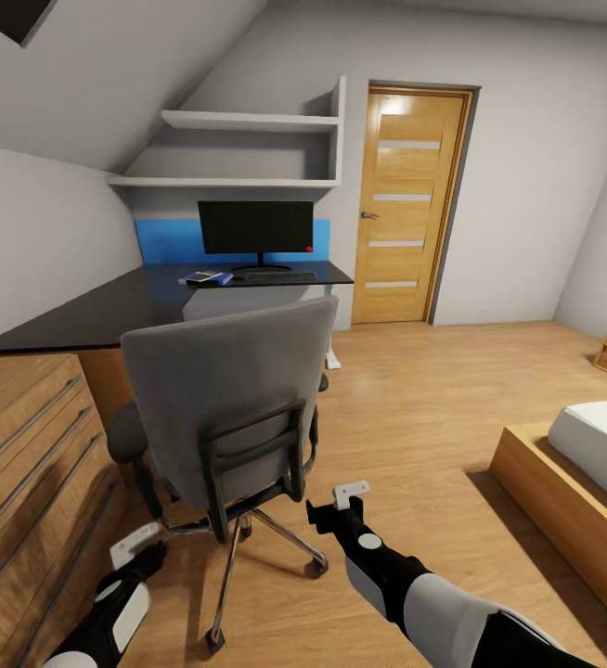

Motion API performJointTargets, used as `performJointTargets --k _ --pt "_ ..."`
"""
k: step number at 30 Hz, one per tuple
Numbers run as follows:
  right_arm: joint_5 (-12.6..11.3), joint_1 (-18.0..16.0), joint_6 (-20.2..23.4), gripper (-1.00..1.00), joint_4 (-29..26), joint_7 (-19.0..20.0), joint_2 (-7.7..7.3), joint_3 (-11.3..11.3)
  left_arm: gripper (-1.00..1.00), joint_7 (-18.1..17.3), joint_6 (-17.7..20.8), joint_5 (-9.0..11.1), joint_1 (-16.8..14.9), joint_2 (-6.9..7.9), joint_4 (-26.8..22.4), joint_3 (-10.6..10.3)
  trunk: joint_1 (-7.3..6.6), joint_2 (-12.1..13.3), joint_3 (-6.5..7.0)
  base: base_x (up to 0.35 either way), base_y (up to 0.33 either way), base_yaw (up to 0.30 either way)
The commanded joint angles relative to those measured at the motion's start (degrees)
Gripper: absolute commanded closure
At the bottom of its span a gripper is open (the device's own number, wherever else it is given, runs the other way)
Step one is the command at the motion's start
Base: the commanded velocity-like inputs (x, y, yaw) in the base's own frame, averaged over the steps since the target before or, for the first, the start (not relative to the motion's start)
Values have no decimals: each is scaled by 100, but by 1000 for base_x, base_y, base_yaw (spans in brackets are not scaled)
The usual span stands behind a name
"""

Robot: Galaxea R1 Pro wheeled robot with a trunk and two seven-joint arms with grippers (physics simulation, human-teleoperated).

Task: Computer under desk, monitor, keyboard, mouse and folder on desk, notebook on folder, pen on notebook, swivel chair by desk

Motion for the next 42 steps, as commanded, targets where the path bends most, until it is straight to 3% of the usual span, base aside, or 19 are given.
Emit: performJointTargets --k 1,2,3,6,13,16,20,23,42 --pt "-37 -5 -52 -100 0 -30 0 47 -100 8 -25 58 -3 3 3 121 -1 -2 -5 0 1 0" --pt "-37 -5 -85 -100 -1 -30 0 45 -100 10 -25 56 -3 4 4 251 -1 -2 -5 0 0 0" --pt "-43 -5 -146 -100 4 -32 0 37 -100 24 -25 54 -3 34 3 530 -1 -2 -5 0 0 0" --pt "-53 -4 -168 -100 0 -39 0 30 -100 56 -25 54 -3 69 2 720 -1 -2 -5 0 0 0" --pt "-84 -4 -268 -100 -31 -54 -192 -20 -100 196 -25 53 -3 163 2 1203 -1 -2 -5 0 0 0" --pt "-87 -3 -387 -100 -34 -55 -247 -108 -100 209 -25 53 -3 172 2 1271 -1 -2 -5 0 0 0" --pt "-90 -5 -562 -100 -37 -52 -331 -485 -100 203 -25 53 -3 180 2 1328 -1 -2 -5 90 0 0" --pt "-90 -5 -596 -100 -34 -53 -347 -609 -100 185 -25 53 -3 181 2 1333 -1 -2 -5 246 0 0" --pt "-80 -5 -649 -100 -4 -48 -358 -687 -100 177 -21 53 -3 182 -3 1343 -1 -2 -5 211 0 0"
